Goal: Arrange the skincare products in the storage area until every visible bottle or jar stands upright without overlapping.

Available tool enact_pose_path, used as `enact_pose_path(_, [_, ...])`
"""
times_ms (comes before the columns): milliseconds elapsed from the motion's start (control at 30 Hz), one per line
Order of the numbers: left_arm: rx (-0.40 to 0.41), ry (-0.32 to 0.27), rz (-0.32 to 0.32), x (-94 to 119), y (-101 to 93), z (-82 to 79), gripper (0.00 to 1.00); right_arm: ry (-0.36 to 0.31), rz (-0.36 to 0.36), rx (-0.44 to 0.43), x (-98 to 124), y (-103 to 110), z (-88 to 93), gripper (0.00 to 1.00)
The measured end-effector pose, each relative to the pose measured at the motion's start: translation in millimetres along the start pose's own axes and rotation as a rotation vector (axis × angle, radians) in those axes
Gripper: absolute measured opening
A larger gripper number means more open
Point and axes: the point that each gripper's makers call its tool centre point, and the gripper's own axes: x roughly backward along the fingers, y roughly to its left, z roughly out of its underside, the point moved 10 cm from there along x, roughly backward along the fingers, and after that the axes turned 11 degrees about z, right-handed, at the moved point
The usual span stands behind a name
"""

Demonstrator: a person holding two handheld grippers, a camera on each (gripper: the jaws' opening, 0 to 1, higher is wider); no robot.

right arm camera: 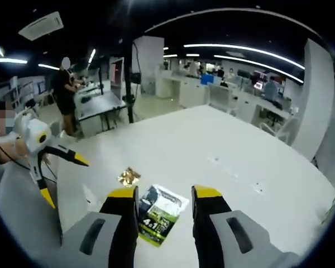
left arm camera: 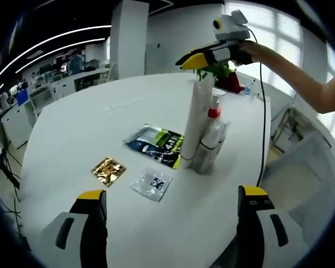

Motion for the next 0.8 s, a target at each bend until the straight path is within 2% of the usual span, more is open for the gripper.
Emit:
enact_pose_path(233, [0.021, 0.002, 0.007, -5.1, 1.9, 1.2, 0.9, 0.037, -0.031, -0.028, -17.4, -0.2, 23.1, 0.31])
enact_pose_path(467, [0.038, 0.025, 0.013, -10.0, 3.0, 7.2, 0.89, 0.116, -0.067, -0.066, -36.2, 2.2, 52.4, 0.31])
enact_pose_path(633, [0.049, 0.039, 0.013, -10.7, 4.2, 10.0, 0.87, 0.158, -0.092, -0.107, -50.2, -0.2, 72.3, 0.26])
enact_pose_path(800, [0.081, 0.014, 0.012, -10.2, 7.5, 9.2, 0.85, 0.207, -0.119, -0.124, -61.9, 0.7, 88.0, 0.26])
